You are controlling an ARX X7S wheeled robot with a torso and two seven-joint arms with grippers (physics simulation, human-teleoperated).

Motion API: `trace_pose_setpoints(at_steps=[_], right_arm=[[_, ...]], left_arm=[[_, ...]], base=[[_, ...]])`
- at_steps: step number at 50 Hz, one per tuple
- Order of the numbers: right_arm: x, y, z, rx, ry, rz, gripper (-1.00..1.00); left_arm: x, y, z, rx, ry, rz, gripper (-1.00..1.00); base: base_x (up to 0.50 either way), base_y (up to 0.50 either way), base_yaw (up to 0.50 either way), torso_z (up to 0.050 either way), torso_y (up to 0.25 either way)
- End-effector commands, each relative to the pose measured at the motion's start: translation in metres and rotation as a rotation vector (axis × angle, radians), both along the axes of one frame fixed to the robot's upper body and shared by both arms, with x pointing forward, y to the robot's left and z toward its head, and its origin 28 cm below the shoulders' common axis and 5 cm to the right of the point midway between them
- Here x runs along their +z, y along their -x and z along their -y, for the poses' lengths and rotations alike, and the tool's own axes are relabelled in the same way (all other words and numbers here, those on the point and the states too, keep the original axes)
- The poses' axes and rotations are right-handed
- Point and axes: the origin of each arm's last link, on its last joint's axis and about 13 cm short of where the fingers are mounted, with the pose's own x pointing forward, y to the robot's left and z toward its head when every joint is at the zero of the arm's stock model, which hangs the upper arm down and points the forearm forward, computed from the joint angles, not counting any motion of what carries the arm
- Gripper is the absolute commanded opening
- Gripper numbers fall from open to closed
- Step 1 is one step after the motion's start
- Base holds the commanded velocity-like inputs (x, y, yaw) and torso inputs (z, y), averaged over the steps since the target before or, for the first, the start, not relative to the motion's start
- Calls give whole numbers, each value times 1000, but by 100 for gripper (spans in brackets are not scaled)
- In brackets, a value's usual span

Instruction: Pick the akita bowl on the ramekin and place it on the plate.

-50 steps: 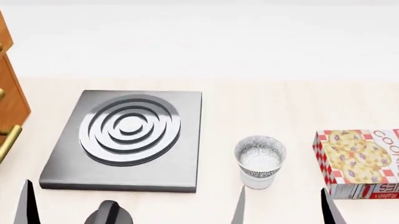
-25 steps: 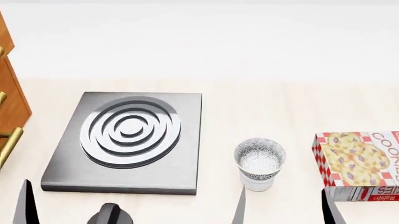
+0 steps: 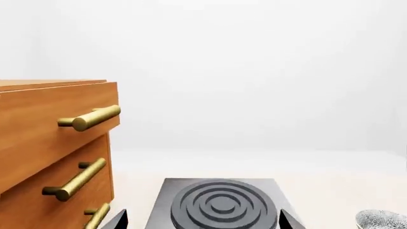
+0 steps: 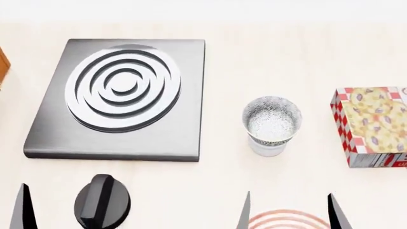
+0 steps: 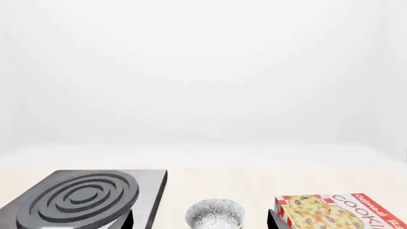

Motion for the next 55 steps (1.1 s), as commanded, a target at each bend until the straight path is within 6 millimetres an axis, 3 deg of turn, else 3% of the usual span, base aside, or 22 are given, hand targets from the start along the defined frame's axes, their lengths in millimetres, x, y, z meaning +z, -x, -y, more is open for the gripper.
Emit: trace_pose_setpoints(at_steps=[1, 6, 27, 31, 32, 35, 40, 43, 49, 55], right_arm=[[0, 0, 0, -2, 2, -1, 100], [-1, 0, 0, -3, 1, -2, 100], [0, -1, 2, -8, -28, 8, 100], [21, -5, 8, 69, -20, 80, 100], [30, -9, 13, 159, -6, 82, 100], [40, -26, 25, 119, 44, 76, 100], [45, -49, 35, 248, 70, -5, 100], [62, -68, 38, 191, 103, -7, 100], [104, -92, 55, 267, 223, -38, 100], [120, -115, 64, 288, 450, -171, 100]], left_arm=[[0, 0, 0, -1, -2, 5, 100], [-2, -2, 1, 20, -23, -8, 100], [-3, -3, 3, 24, -18, -44, 100], [-7, -5, 3, 17, -14, -65, 100], [-8, -6, 3, 14, -7, -74, 100], [-9, -7, 4, 9, -21, -76, 100], [-11, -8, 5, -21, 9, -100, 100], [-11, -8, 4, -10, 4, -98, 100], [-12, -9, 2, -1, 15, -102, 100], [-10, -7, 2, -21, 44, -84, 100]], base=[[0, 0, 0, 0, -250], [0, 0, 0, 0, -222], [0, 0, 0, 0, 0], [0, 0, 0, 0, 0], [0, 0, 0, 0, 0], [0, 0, 0, 0, 0], [0, 0, 0, 0, 0], [0, 0, 0, 0, 0], [0, 0, 0, 0, 0], [0, 0, 0, 0, 0]])
